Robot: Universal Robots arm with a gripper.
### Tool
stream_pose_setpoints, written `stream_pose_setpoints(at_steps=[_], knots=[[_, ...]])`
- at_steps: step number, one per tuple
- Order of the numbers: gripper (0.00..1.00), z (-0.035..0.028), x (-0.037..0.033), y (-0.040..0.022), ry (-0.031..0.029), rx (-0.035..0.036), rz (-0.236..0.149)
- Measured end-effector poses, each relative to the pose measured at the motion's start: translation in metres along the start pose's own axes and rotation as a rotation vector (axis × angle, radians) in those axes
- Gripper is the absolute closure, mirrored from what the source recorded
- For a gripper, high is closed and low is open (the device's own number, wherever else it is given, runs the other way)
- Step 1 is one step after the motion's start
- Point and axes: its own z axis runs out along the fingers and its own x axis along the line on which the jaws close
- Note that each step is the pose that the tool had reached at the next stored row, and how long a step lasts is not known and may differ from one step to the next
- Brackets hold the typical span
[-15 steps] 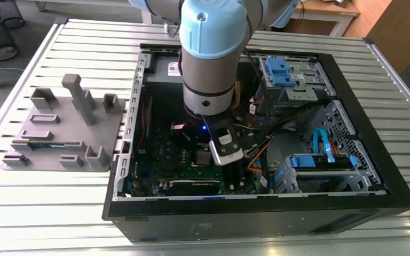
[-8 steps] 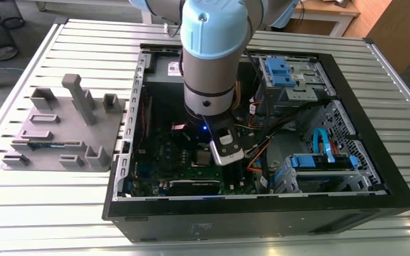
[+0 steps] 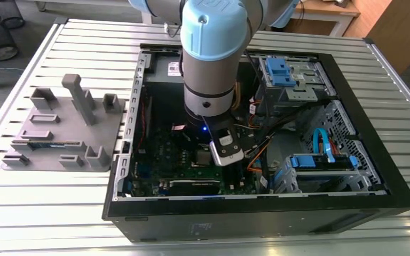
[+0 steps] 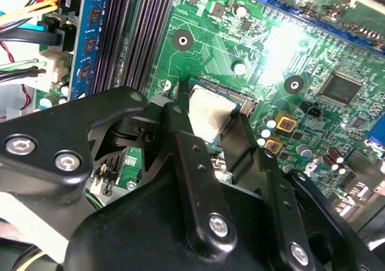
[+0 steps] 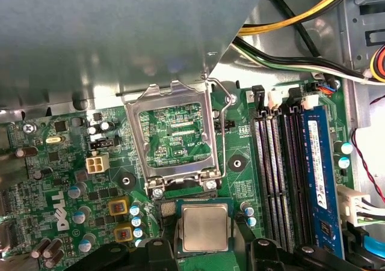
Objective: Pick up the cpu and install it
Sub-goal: 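Place the cpu into insertion slot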
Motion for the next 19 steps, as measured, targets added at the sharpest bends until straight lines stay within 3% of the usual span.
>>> stream_pose_setpoints(at_steps=[5,14,19], knots=[[0.56,-0.0001,0.0000,0.0000,0.0001,0.0002,0.000],[0.56,-0.0001,0.0000,0.0000,0.0001,-0.0001,0.000],[0.56,-0.0031,-0.0002,-0.0001,0.0000,-0.0001,0.000]])
